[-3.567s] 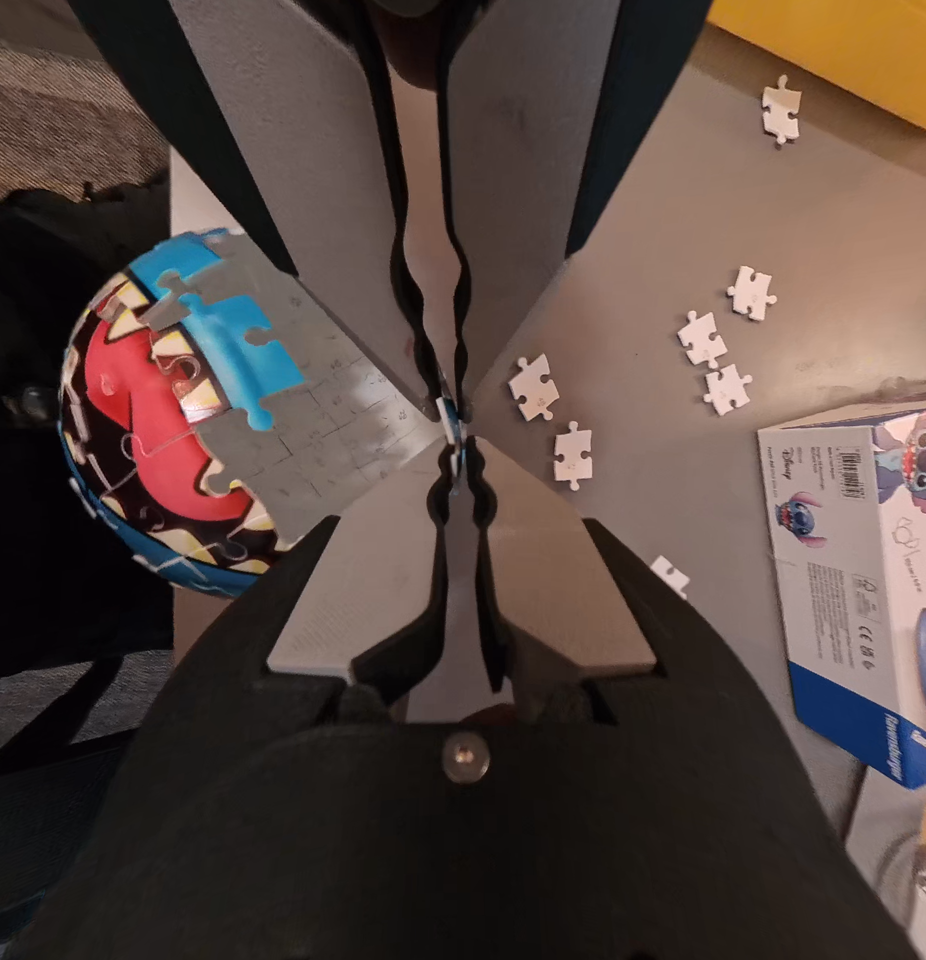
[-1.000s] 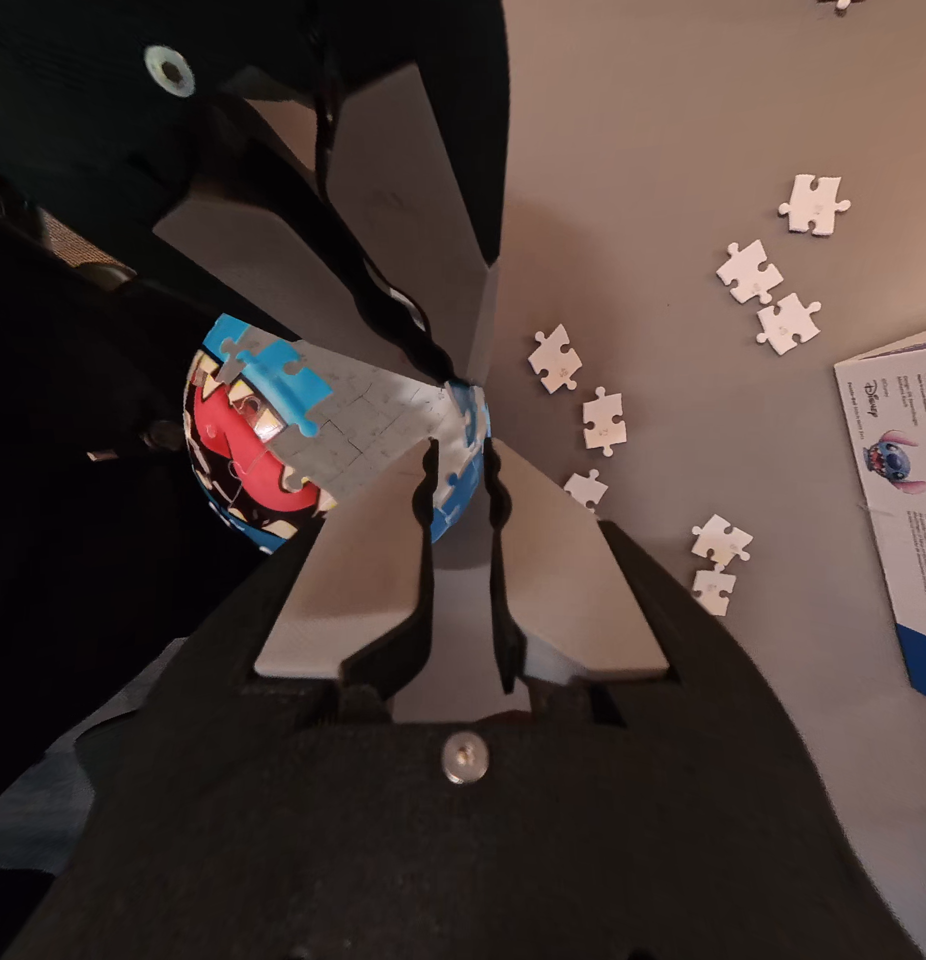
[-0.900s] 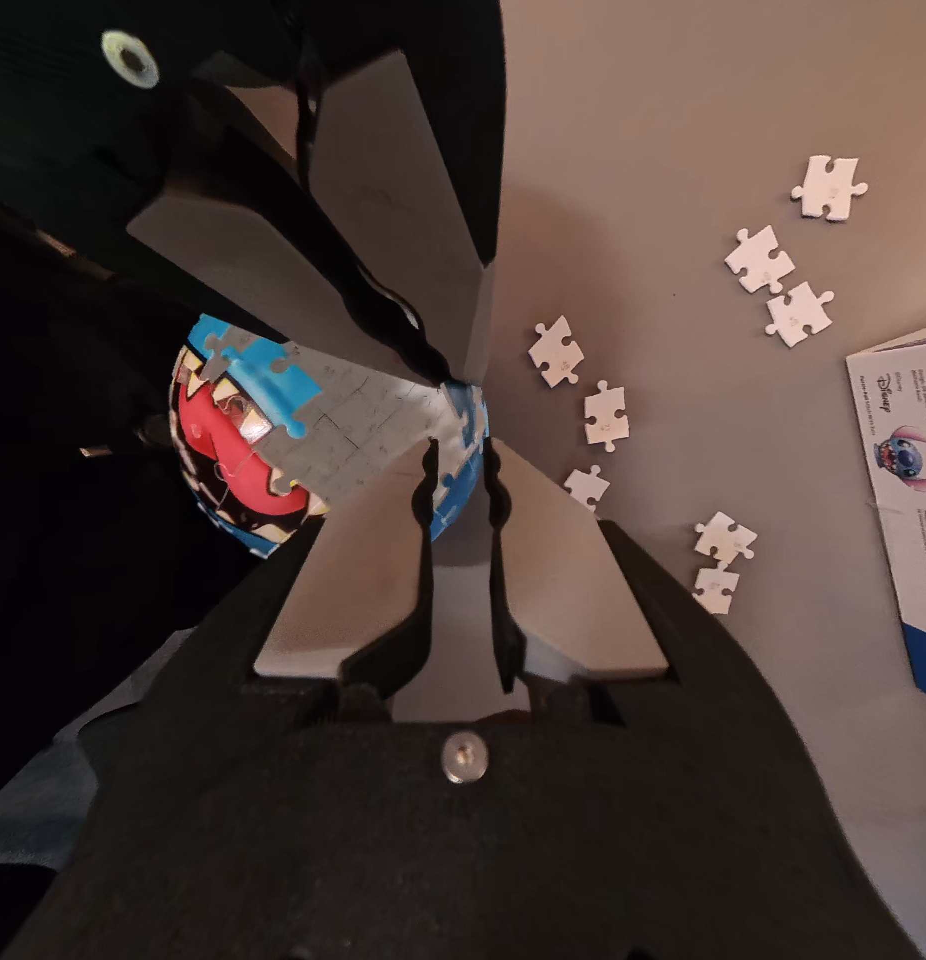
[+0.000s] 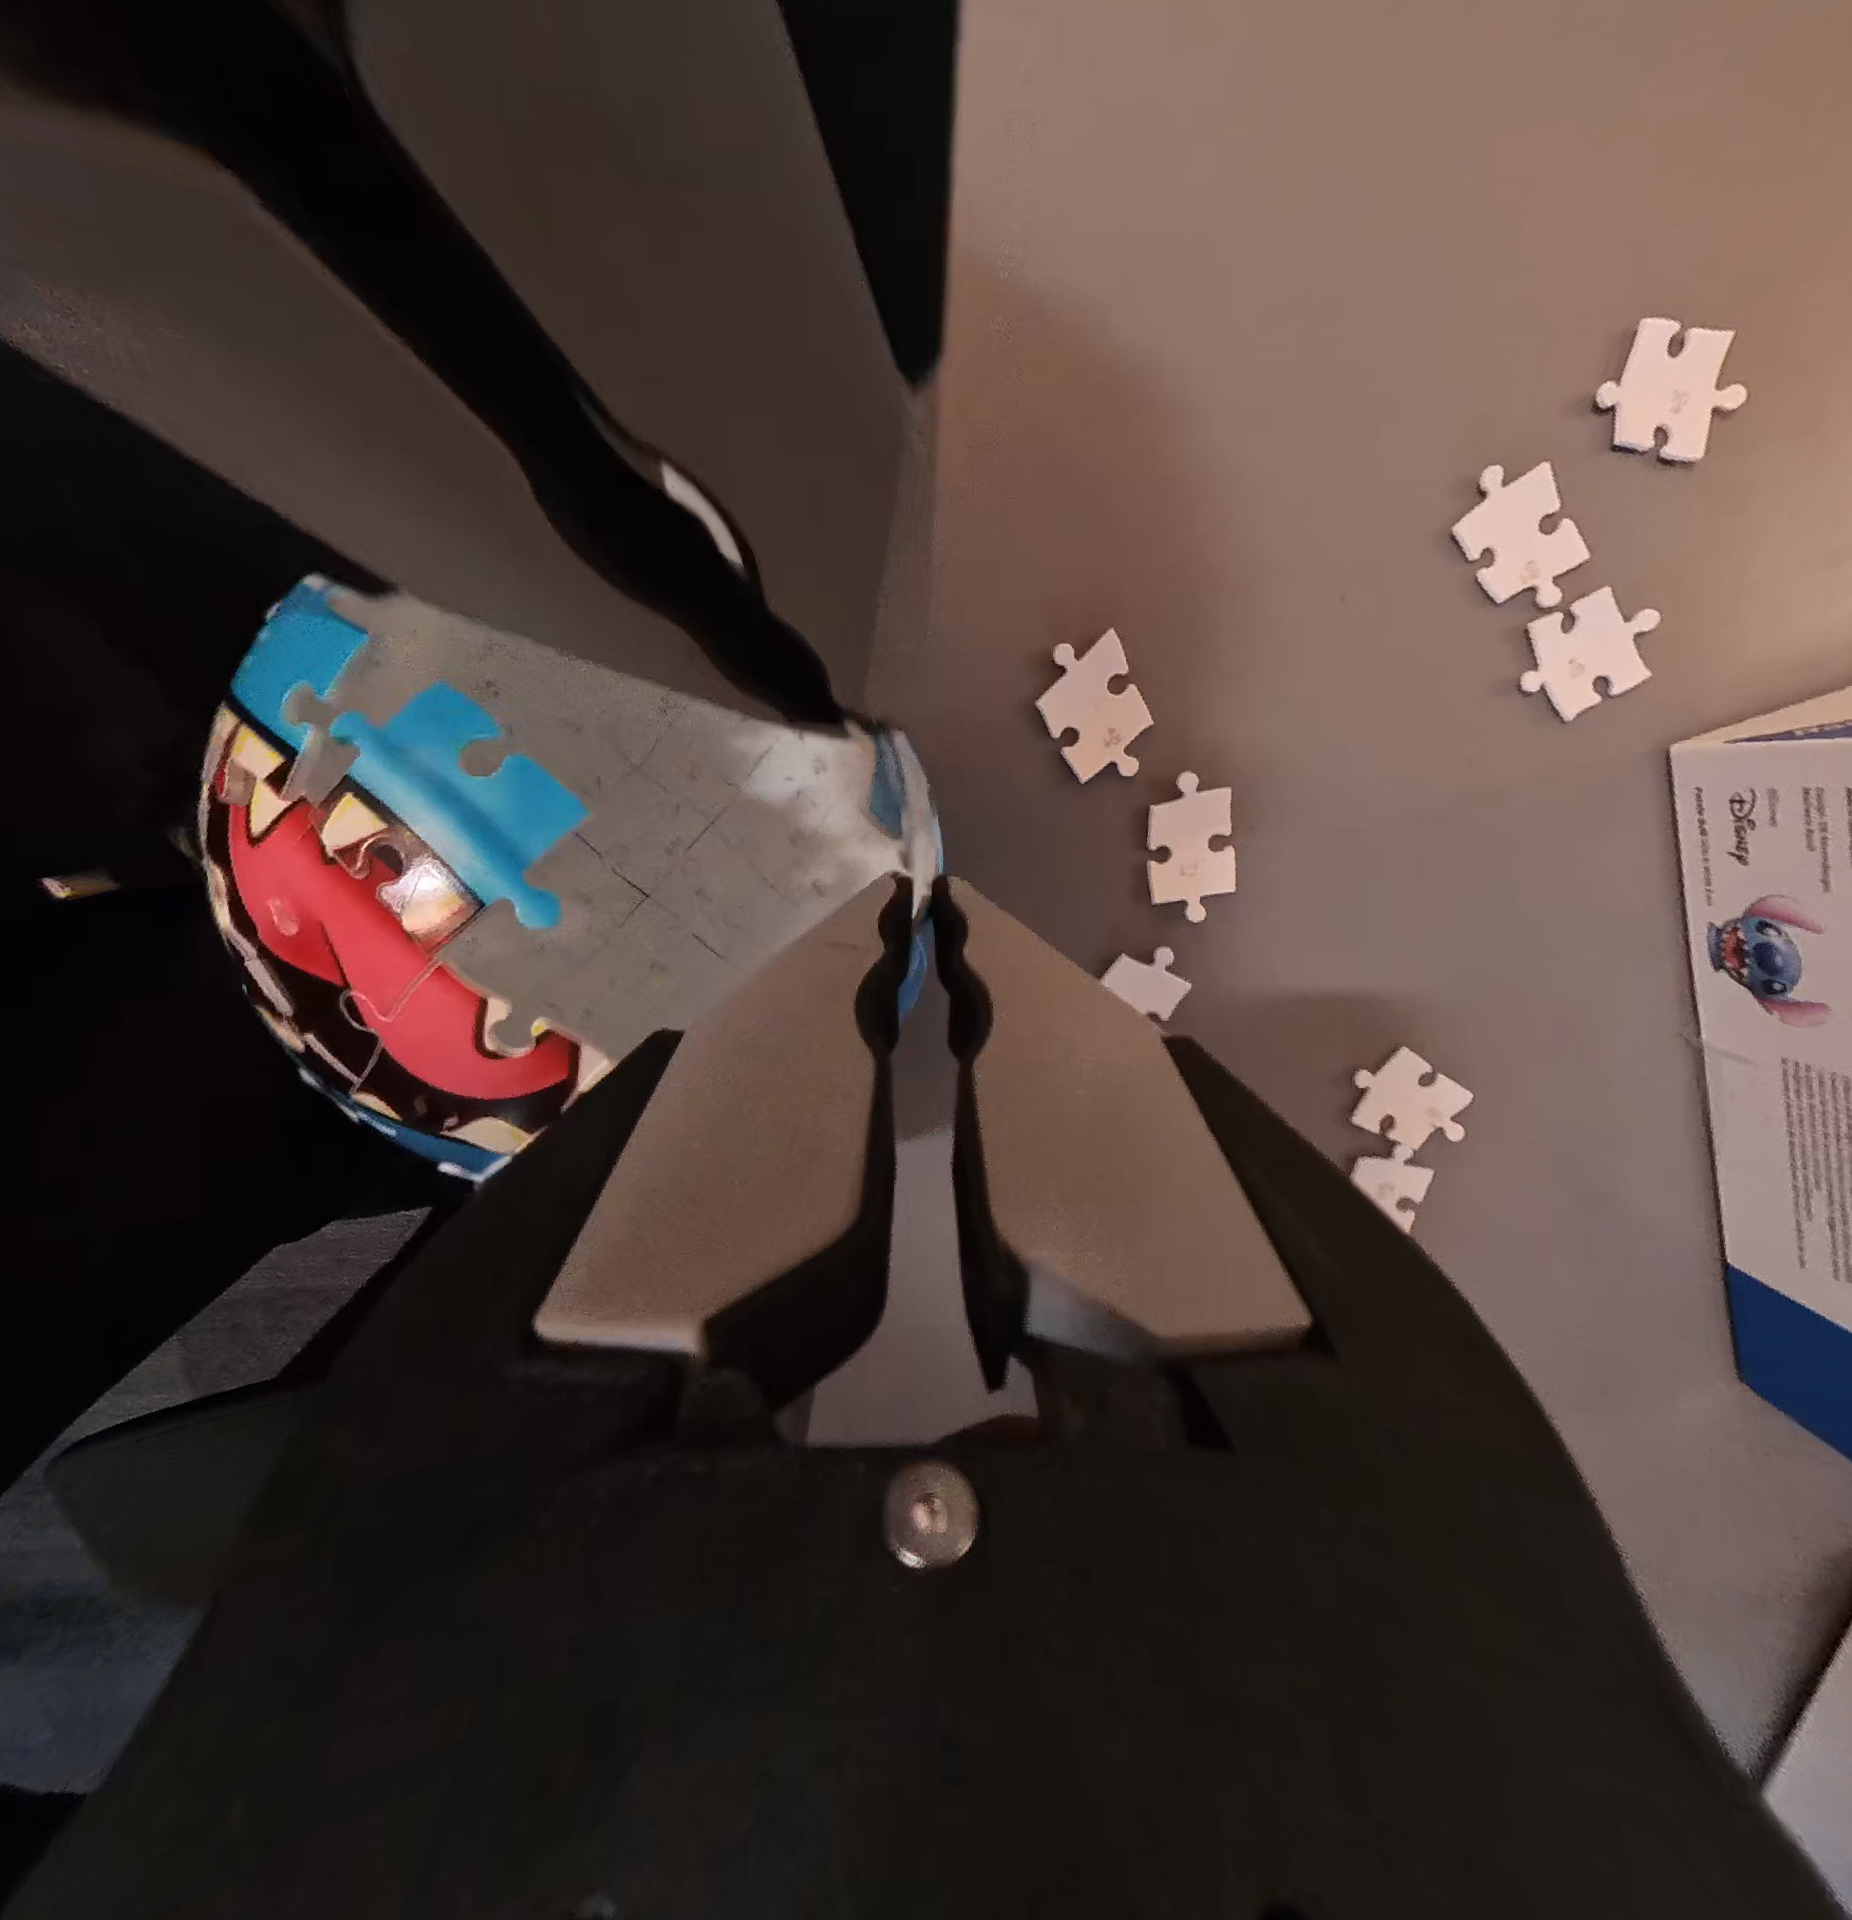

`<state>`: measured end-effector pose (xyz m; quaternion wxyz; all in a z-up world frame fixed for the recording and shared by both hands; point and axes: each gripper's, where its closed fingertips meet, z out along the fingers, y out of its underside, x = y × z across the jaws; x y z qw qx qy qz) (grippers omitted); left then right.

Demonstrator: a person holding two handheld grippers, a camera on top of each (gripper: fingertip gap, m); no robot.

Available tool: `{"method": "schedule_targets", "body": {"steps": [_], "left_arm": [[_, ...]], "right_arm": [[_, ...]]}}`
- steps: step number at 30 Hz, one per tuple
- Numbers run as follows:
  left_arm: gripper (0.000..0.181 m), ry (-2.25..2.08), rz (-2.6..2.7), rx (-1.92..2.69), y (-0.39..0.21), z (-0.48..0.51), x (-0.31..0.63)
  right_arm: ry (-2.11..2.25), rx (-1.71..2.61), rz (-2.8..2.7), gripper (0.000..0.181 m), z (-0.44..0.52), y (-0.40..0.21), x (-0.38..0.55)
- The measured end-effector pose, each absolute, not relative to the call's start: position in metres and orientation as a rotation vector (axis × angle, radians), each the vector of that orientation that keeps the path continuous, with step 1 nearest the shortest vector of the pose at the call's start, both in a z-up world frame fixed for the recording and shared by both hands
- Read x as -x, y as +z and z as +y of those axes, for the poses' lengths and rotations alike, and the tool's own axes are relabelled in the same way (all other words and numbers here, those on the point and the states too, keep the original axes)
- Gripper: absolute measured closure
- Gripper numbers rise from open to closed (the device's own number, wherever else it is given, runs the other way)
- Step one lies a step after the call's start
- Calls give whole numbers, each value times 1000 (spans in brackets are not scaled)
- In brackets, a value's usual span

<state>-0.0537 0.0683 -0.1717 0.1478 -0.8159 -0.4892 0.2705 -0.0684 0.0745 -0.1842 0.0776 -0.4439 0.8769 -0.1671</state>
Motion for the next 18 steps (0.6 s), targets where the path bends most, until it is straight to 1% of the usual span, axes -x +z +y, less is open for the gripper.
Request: {"method": "schedule_targets", "body": {"steps": [1, 4, 6, 9, 12, 13, 14, 15, 16, 17, 18], "left_arm": [[180, 785, -1409, 2339, -168, 67, 50], [178, 797, -1427, 2287, -160, 61, 39], [181, 777, -1414, 2214, -158, 64, 40], [181, 760, -1436, 2219, -170, 59, 40], [181, 839, -1470, 2165, -171, 44, 33], [181, 853, -1464, 2113, -169, 41, 28], [176, 841, -1454, 2060, -171, 40, 21], [165, 829, -1444, 2008, -173, 38, 12], [151, 826, -1424, 1953, -176, 35, 4], [134, 806, -1373, 1911, -180, 37, -5], [116, 785, -1297, 1878, -183, 42, -12]], "right_arm": [[-503, 1321, 2608, 180, 74, -184, 67], [-495, 1294, 2577, 180, 74, -184, 67], [-512, 1311, 2567, 180, 74, -184, 66], [-541, 1316, 2550, 179, 77, -180, 67], [-697, 1260, 2449, 178, 82, -162, 69], [-760, 1215, 2398, 173, 85, -155, 71], [-827, 1173, 2337, 165, 87, -147, 74], [-906, 1144, 2272, 160, 88, -140, 78], [-999, 1126, 2208, 152, 88, -134, 83], [-1089, 1120, 2144, 144, 90, -129, 89], [-1148, 1134, 2065, 139, 98, -127, 93]]}}
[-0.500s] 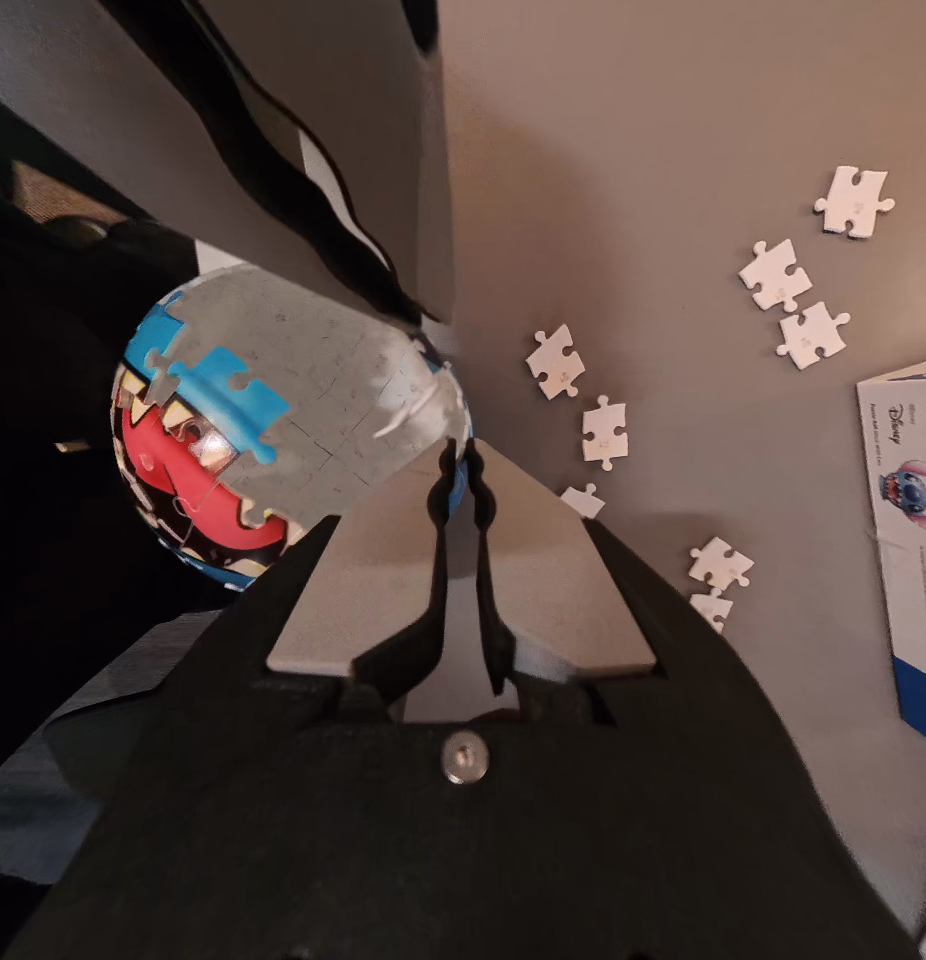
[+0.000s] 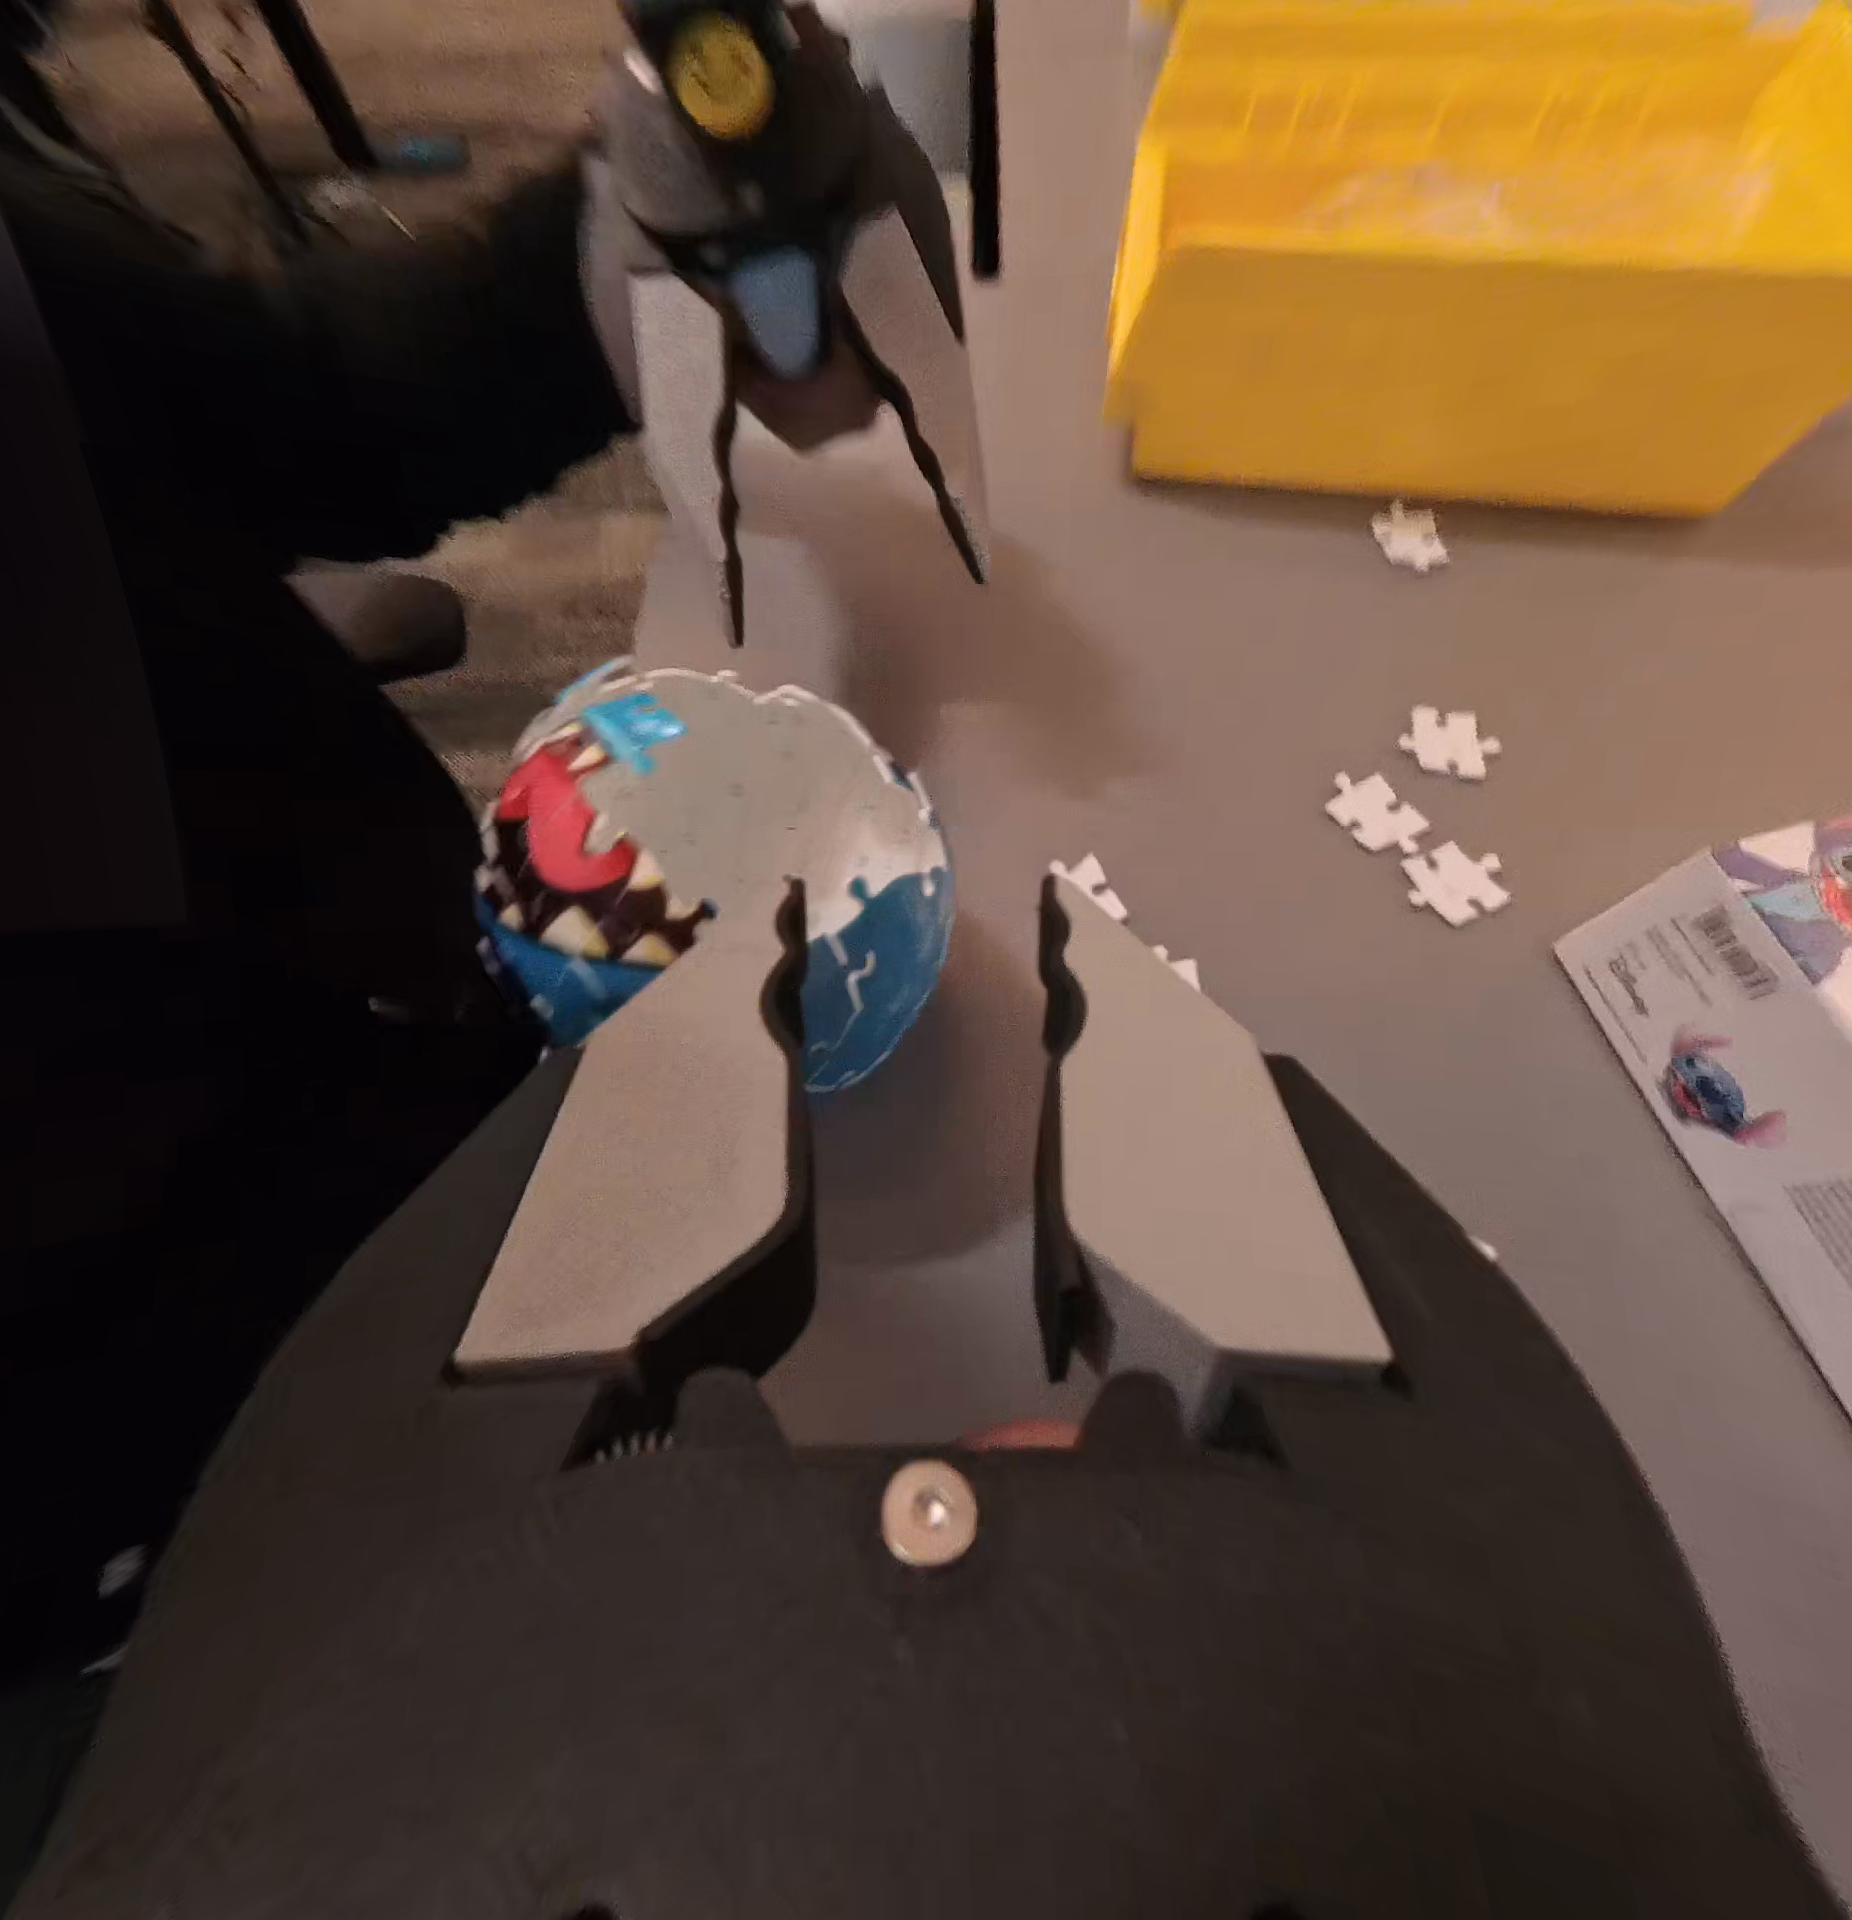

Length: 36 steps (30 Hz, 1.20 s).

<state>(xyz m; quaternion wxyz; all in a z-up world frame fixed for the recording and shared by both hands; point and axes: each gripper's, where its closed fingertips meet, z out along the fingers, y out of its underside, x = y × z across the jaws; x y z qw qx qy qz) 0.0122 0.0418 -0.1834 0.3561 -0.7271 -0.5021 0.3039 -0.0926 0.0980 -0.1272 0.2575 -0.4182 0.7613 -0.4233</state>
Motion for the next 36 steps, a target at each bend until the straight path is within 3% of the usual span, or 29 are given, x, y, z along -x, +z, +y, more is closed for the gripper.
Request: {"method": "schedule_targets", "body": {"steps": [4, 8, 17, 24, 27, 30, 36], "left_arm": [[86, 857, -1007, 1840, -193, 69, -21], [78, 1005, -906, 2033, -218, 78, -4], [78, 1087, -788, 2150, -237, 95, 26], [79, 766, -1028, 1990, -235, 102, 17], [80, 646, -1129, 1804, -223, 100, 15], [87, 674, -1151, 1670, -209, 92, 13], [81, 829, -1193, 1662, -206, 82, 10]], "right_arm": [[-1343, 1216, 1793, 96, 133, -139, 89], [-1479, 1286, 1896, 79, 140, -176, 81], [-1691, 1516, 1970, 70, 133, -198, 49], [-1261, 1008, 1936, 72, 125, -203, 52], [-984, 788, 1893, 82, 125, -211, 58], [-922, 737, 1848, 89, 126, -208, 65], [-1029, 815, 1905, 85, 122, -210, 73]]}}
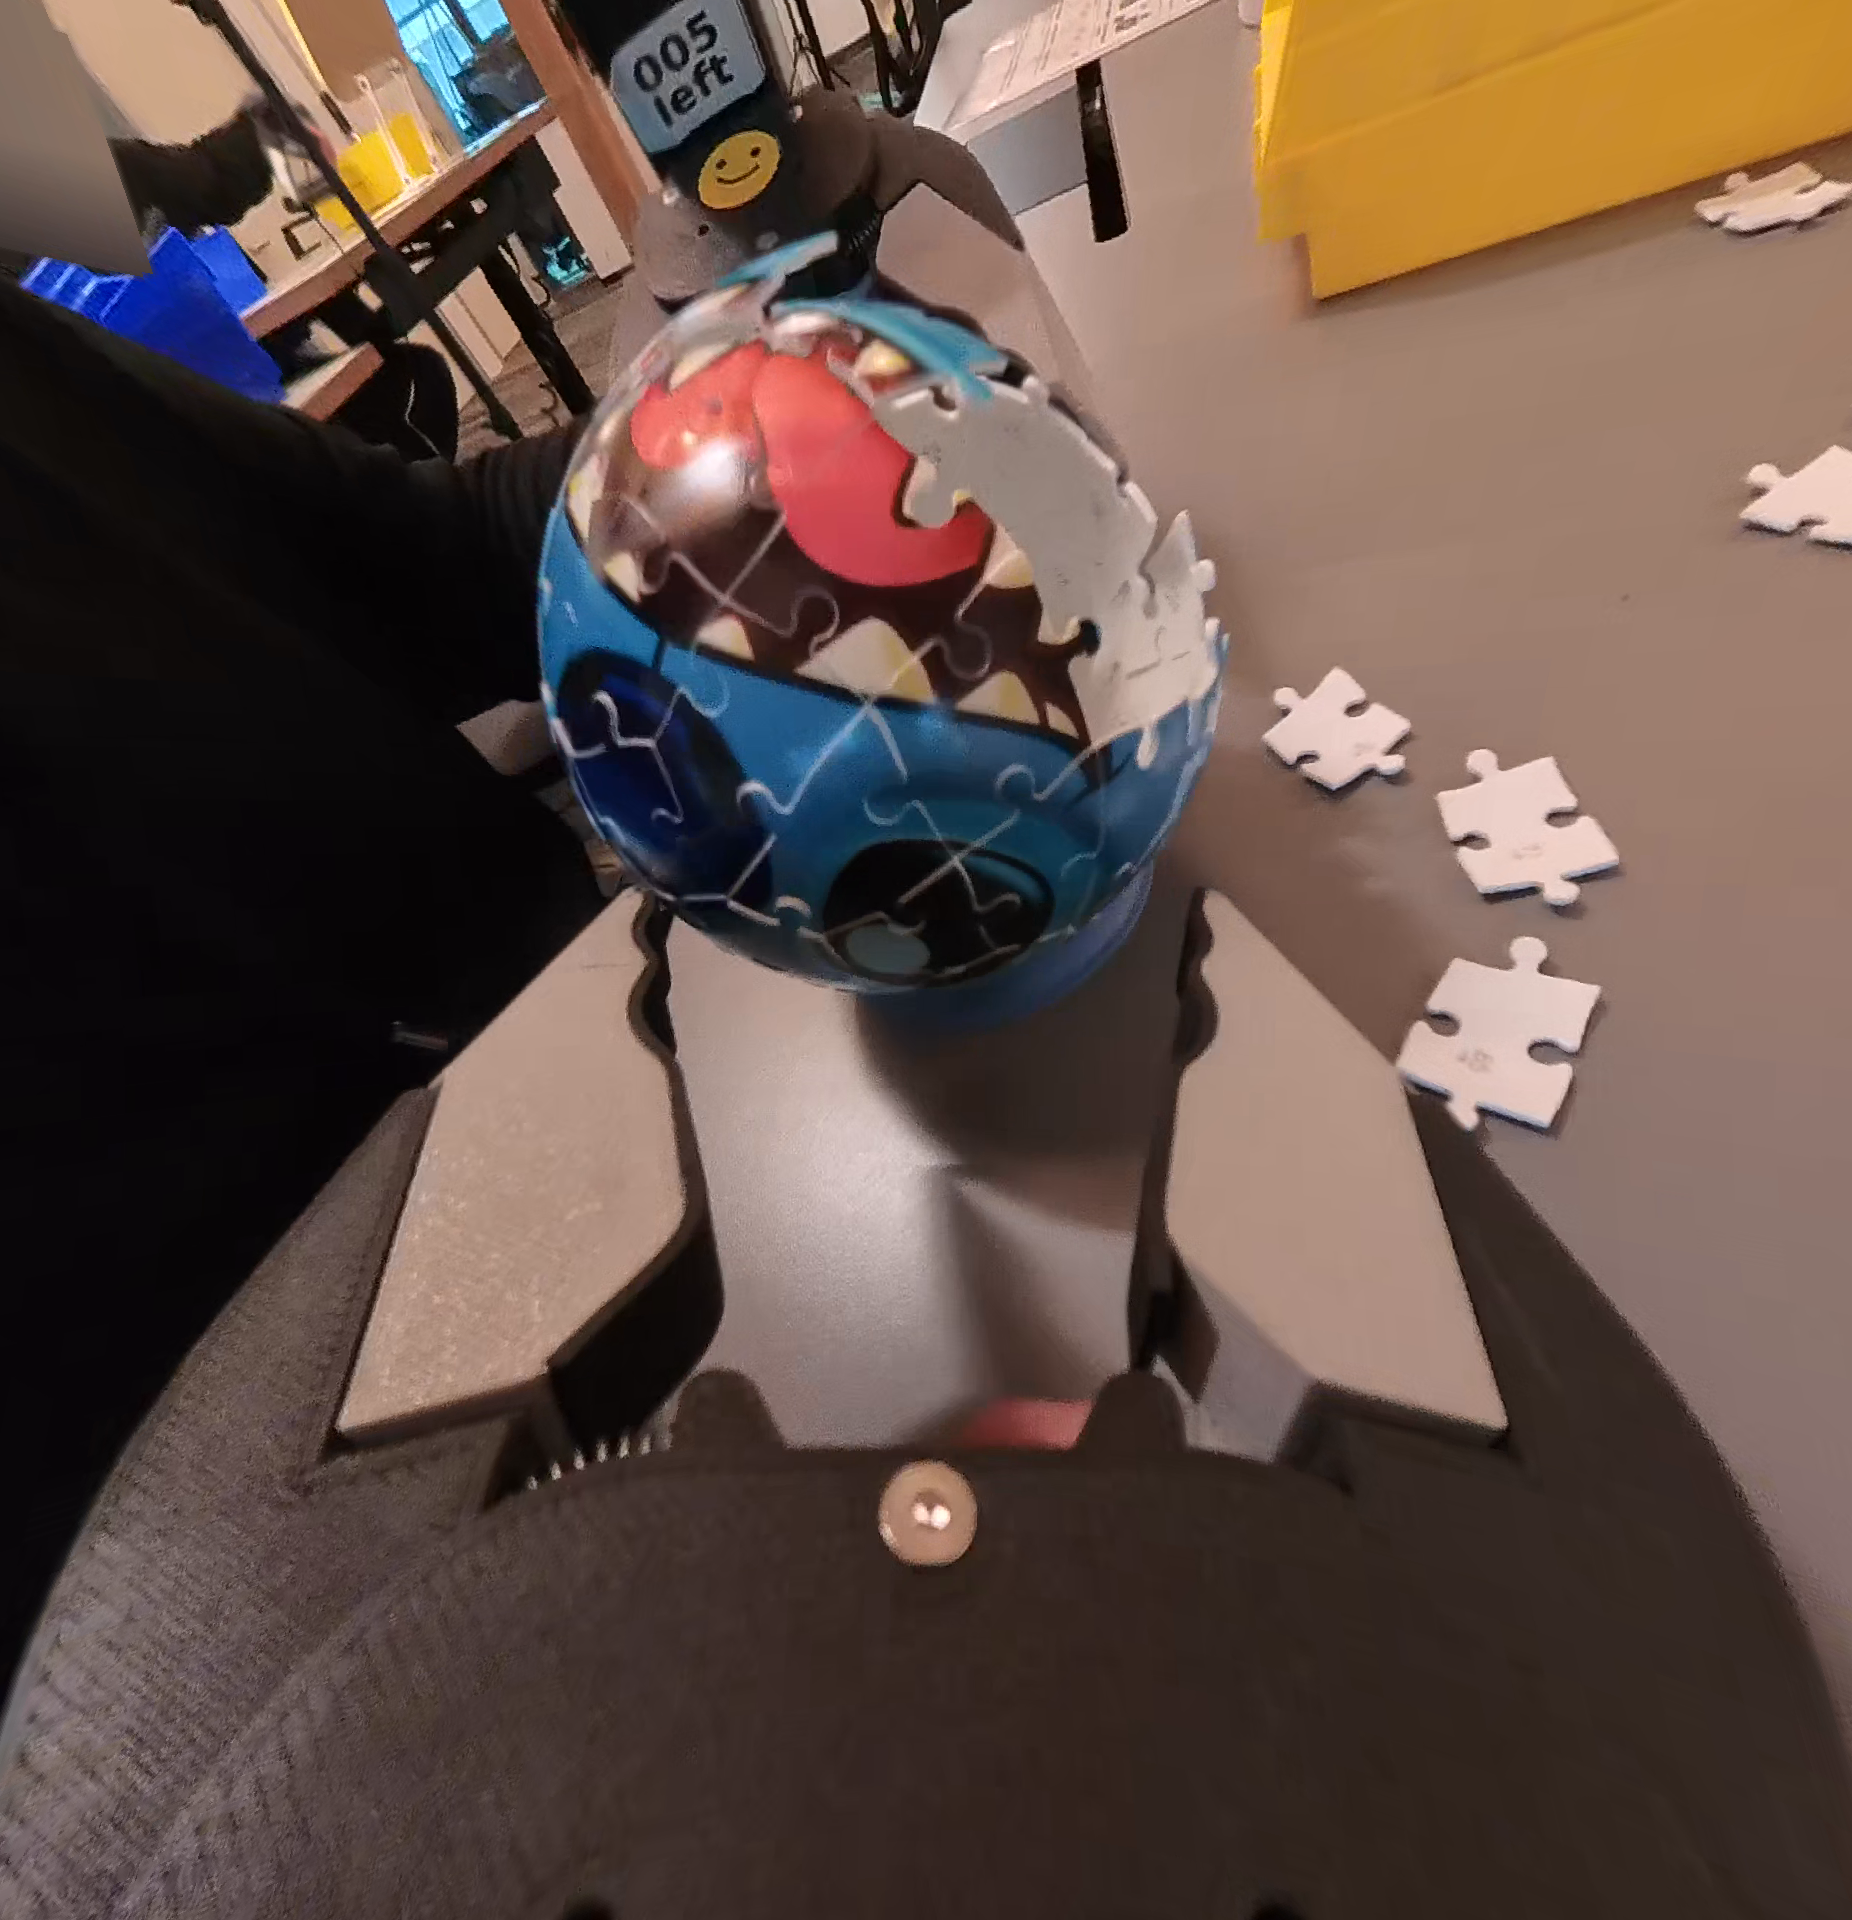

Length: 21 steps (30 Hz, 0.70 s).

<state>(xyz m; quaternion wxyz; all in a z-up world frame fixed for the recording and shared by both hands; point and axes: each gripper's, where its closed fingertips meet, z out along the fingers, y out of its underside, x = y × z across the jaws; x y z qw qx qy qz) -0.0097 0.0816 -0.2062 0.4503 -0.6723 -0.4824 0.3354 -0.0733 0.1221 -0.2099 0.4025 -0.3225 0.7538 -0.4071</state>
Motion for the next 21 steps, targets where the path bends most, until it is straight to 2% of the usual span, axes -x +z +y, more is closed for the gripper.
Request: {"method": "schedule_targets", "body": {"steps": [3, 9, 15, 21], "left_arm": [[74, 927, -1220, 1703, -209, 78, 6], [82, 1168, -1259, 1774, -211, 61, -9], [88, 1234, -1350, 1696, -207, 34, -12], [111, 1342, -1342, 1478, -183, -8, -1]], "right_arm": [[-1110, 879, 1906, 81, 123, -206, 76], [-1340, 931, 1890, 75, 119, -191, 90], [-1569, 890, 2094, 67, 79, -198, 147], [-1656, 930, 2118, 72, 53, -197, 170]]}}
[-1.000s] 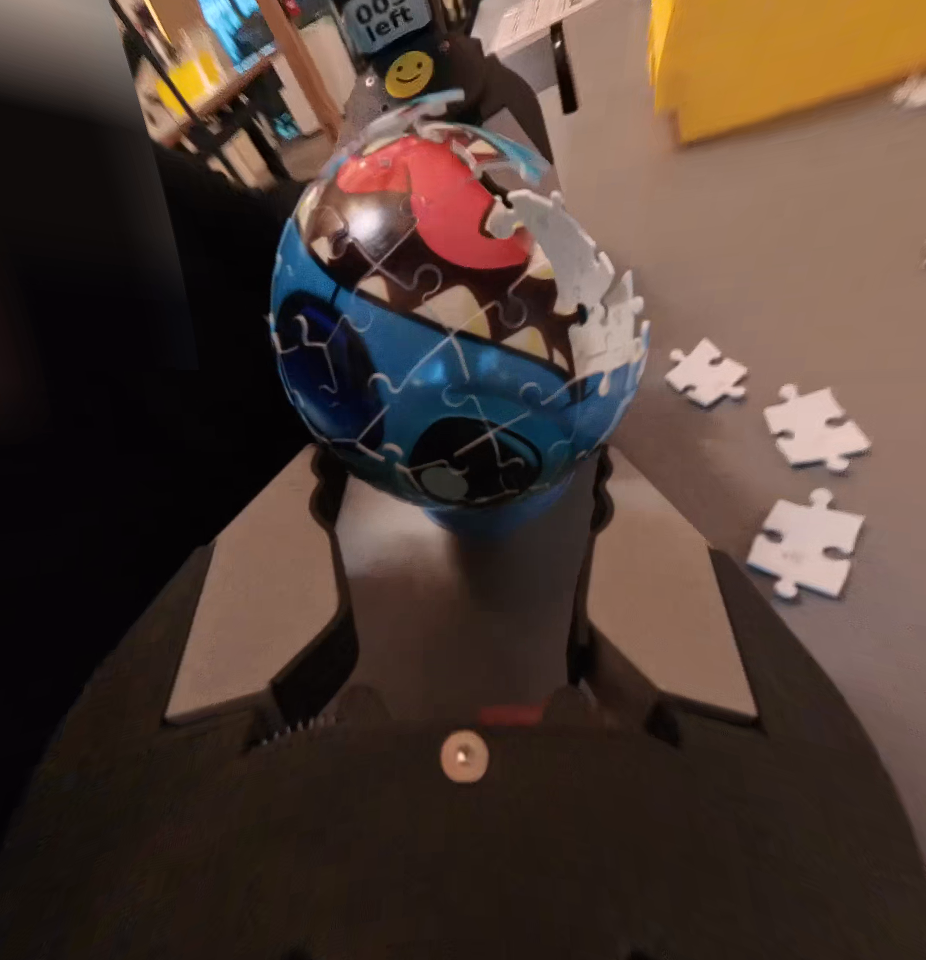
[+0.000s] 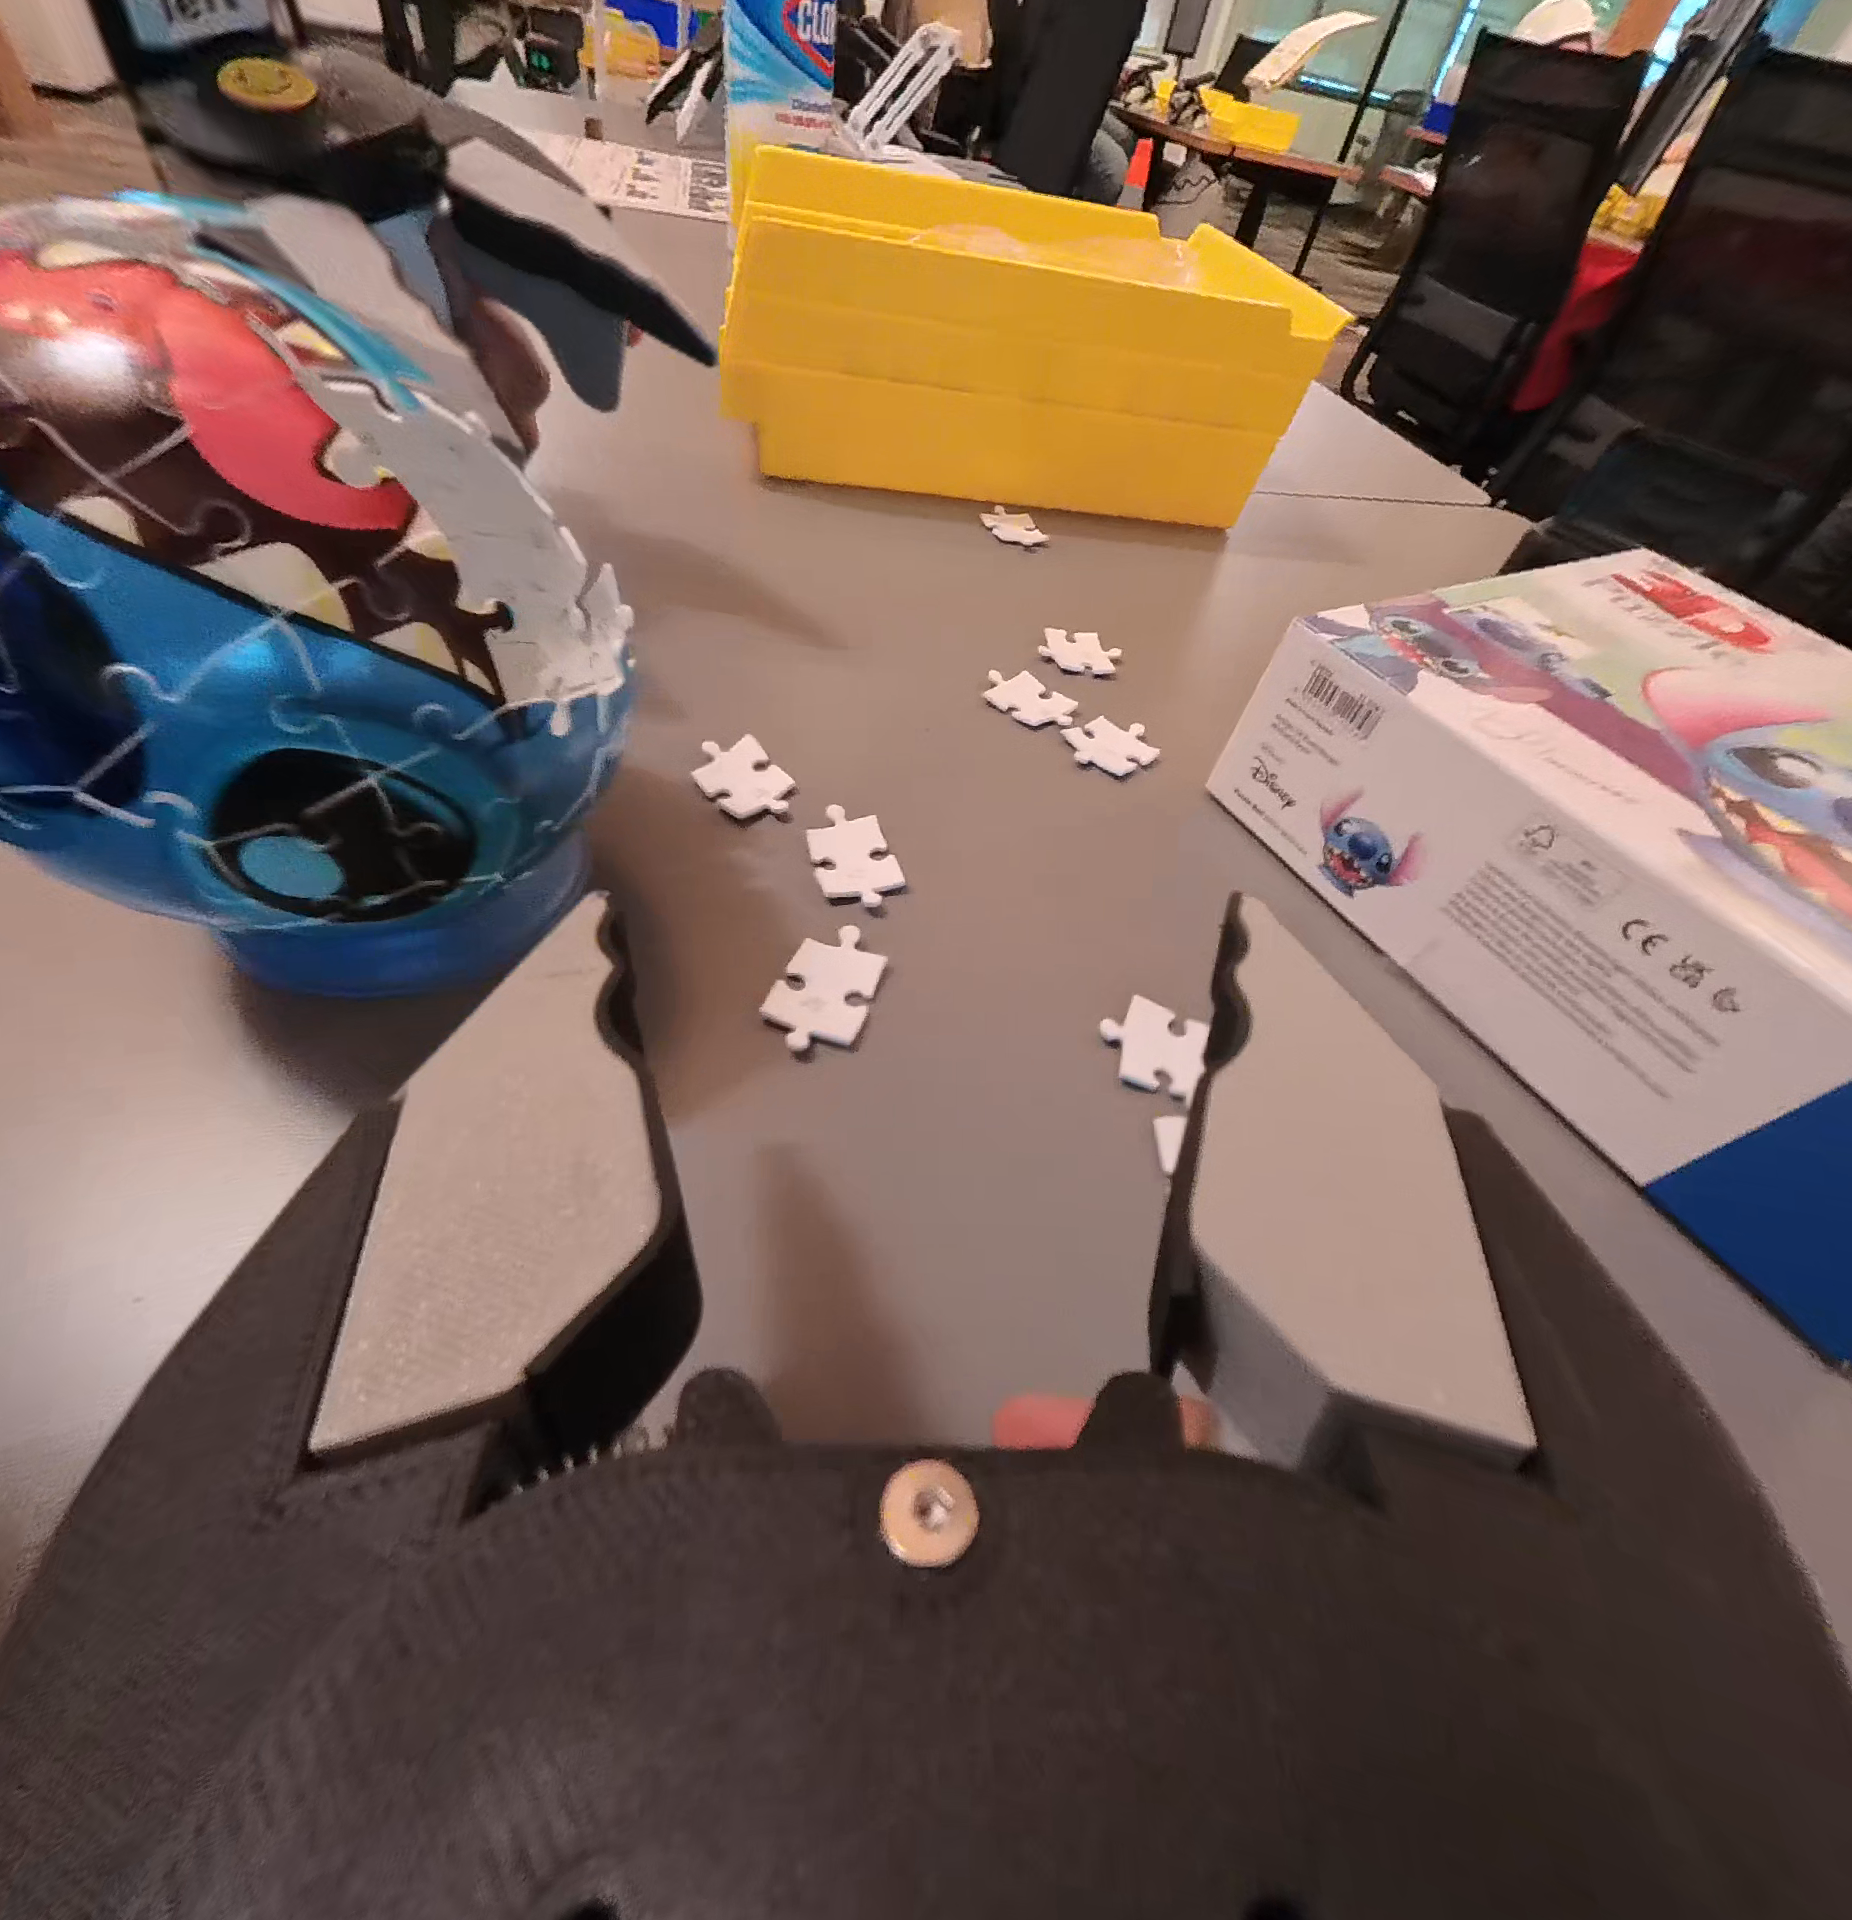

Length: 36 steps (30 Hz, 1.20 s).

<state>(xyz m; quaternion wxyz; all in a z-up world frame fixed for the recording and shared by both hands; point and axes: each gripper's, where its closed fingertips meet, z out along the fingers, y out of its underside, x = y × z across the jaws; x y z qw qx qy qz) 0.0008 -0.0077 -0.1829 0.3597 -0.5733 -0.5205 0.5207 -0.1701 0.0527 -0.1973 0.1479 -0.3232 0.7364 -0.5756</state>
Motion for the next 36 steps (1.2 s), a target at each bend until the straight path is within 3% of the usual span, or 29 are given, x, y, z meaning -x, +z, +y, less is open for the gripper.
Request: {"method": "schedule_targets", "body": {"steps": [4, 10, 17, 26, 36], "left_arm": [[102, 1199, -1352, 1382, -180, -14, -1], [115, 1269, -1276, 1346, -169, -15, -11], [101, 1224, -1254, 1361, -170, -11, -11], [104, 1262, -1225, 1402, -170, 2, -14], [109, 1310, -1241, 1288, -160, -4, -22]], "right_arm": [[-1628, 988, 2093, 72, 42, -199, 162], [-1610, 967, 1903, 79, 53, -184, 143], [-1572, 1041, 1808, 62, 66, -181, 131], [-1634, 903, 1926, 51, 47, -182, 145], [-1725, 825, 2008, 52, 39, -181, 156]]}}
